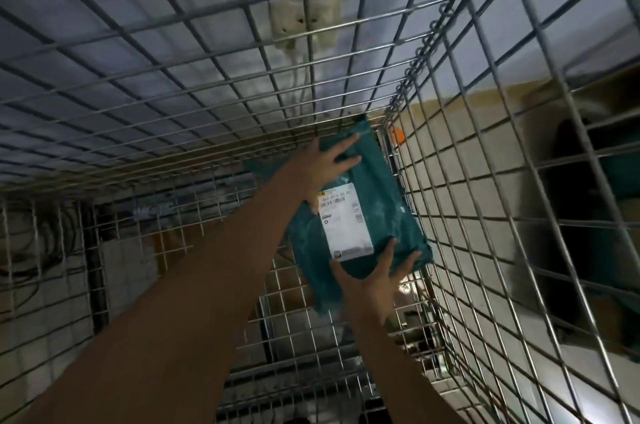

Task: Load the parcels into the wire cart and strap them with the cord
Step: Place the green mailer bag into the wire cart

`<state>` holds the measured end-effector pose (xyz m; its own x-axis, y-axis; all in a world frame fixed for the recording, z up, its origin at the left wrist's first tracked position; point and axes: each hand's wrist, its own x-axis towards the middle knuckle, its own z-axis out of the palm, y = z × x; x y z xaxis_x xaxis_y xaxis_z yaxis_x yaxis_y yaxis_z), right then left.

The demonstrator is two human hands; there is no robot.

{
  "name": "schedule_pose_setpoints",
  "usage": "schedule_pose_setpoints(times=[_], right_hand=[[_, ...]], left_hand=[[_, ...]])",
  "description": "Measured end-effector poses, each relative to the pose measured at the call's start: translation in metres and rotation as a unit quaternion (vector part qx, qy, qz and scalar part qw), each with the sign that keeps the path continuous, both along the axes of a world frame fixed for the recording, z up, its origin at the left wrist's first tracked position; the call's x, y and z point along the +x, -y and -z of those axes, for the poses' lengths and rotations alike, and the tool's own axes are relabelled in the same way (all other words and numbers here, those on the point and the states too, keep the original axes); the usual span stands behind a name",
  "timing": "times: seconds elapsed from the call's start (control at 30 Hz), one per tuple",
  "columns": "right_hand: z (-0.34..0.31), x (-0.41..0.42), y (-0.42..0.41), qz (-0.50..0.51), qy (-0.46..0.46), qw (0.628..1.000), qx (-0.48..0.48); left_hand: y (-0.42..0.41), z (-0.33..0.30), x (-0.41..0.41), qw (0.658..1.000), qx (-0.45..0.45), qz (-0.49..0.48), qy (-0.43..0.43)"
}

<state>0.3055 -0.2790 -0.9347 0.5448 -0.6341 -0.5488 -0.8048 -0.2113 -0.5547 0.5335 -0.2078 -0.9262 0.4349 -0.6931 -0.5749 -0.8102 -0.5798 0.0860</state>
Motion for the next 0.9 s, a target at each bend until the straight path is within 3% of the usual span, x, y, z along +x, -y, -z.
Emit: schedule_pose_setpoints(times=[0.23,0.33,0.4,0.47,0.53,0.6,0.63,0.73,0.8,0.9], right_hand=[[0.028,0.028,0.005,0.058,-0.002,0.998,0.034],[0.035,0.026,0.011,0.049,-0.004,0.998,0.048],[0.034,0.028,0.015,0.048,-0.018,0.997,0.057],[0.03,0.03,0.018,0.038,-0.039,0.997,0.052],[0.026,0.029,0.019,0.016,-0.053,0.997,0.052],[0.023,0.027,0.02,-0.016,-0.064,0.996,0.051],[0.02,0.026,0.022,-0.04,-0.078,0.995,0.042],[0.003,0.025,0.033,-0.131,-0.157,0.979,-0.002],[-0.014,0.026,0.037,-0.191,-0.197,0.961,-0.025],[-0.052,0.028,0.034,-0.331,-0.202,0.916,-0.104]], left_hand=[[0.053,0.047,0.018,1.0,-0.012,0.01,-0.005],[0.038,0.053,-0.04,0.992,-0.091,-0.091,-0.014],[0.021,0.049,-0.091,0.943,-0.188,-0.273,0.015],[-0.002,0.051,-0.138,0.85,-0.243,-0.466,0.042],[-0.019,0.053,-0.173,0.785,-0.24,-0.569,-0.051],[-0.03,0.057,-0.187,0.762,-0.243,-0.574,-0.176],[-0.033,0.057,-0.187,0.76,-0.234,-0.569,-0.21],[-0.042,0.042,-0.167,0.823,-0.15,-0.507,-0.209],[-0.048,0.018,-0.155,0.843,-0.124,-0.486,-0.193],[-0.066,-0.029,-0.149,0.828,-0.12,-0.531,-0.137]])
